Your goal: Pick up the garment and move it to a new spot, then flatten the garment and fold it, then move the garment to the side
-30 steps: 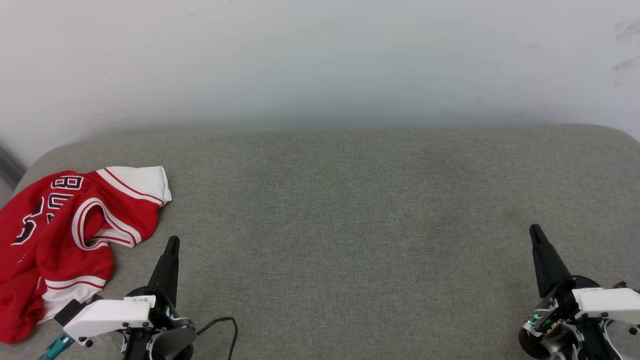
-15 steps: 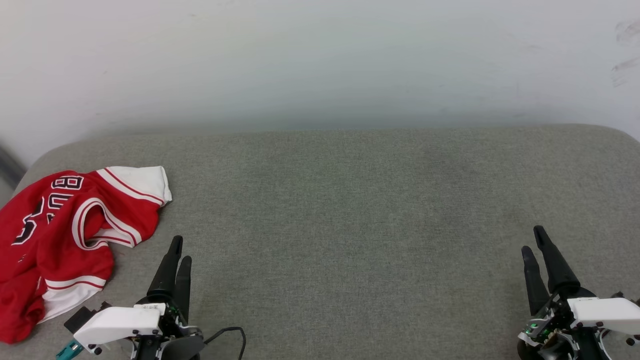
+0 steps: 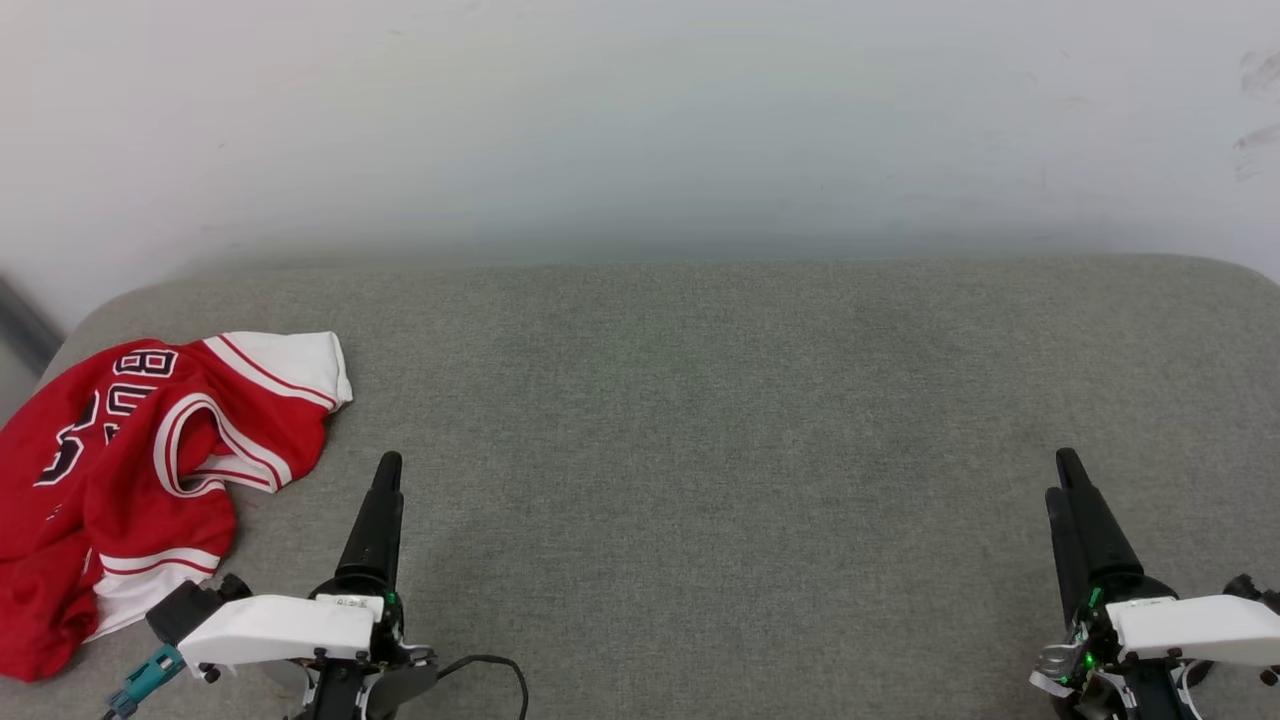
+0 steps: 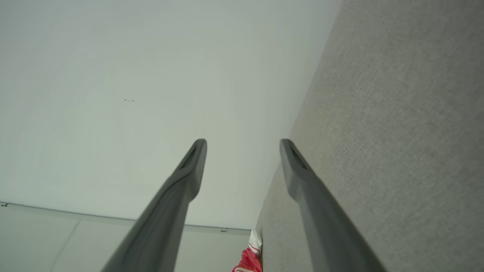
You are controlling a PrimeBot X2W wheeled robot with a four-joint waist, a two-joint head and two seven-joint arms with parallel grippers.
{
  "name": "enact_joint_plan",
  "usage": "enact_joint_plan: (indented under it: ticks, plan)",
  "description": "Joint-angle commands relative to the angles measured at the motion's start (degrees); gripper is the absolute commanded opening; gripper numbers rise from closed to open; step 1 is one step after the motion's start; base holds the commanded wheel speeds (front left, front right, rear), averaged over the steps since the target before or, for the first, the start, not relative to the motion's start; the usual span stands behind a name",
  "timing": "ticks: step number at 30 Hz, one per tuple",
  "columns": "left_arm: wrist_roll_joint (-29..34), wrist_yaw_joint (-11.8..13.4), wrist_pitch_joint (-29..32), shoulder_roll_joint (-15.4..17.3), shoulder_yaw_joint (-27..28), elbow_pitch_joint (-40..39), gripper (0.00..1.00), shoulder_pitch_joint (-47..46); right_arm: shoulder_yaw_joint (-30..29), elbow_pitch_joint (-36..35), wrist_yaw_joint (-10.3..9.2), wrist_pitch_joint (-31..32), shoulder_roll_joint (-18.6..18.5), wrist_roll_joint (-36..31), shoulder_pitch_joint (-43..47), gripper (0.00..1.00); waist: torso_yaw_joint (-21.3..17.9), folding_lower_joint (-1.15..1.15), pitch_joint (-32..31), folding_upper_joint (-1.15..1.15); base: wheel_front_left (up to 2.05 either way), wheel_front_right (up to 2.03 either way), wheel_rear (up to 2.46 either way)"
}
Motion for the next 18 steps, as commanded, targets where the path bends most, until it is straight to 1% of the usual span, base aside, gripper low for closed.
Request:
enact_joint_plan:
  ticks: [1,7,12,18]
  plan:
    - [2.69,-0.05,-0.68,0.13,-0.56,-1.29,1.00,-0.79,0.33,-1.53,0.04,-0.61,-0.54,-2.25,-0.30,1.00,0.09,0.00,-0.02,0.00,0.00,0.00,0.00]
    - [11.22,-0.04,-2.09,0.14,-1.77,-2.17,1.00,-0.59,0.70,-2.67,0.05,-2.00,-0.62,-10.55,0.14,1.00,0.28,0.00,-0.12,0.00,0.00,0.00,0.00]
    - [18.93,0.01,-3.18,0.14,-2.45,-2.43,1.00,-0.38,1.07,-3.48,0.06,-3.11,-0.50,-18.69,0.50,1.00,0.38,0.00,-0.23,0.00,0.00,0.00,0.00]
    - [27.47,0.76,-4.44,0.15,-3.69,-2.41,1.00,-0.34,1.55,-4.05,0.06,-3.90,-0.39,-28.72,1.01,1.00,0.55,0.00,-0.32,0.00,0.00,0.00,0.00]
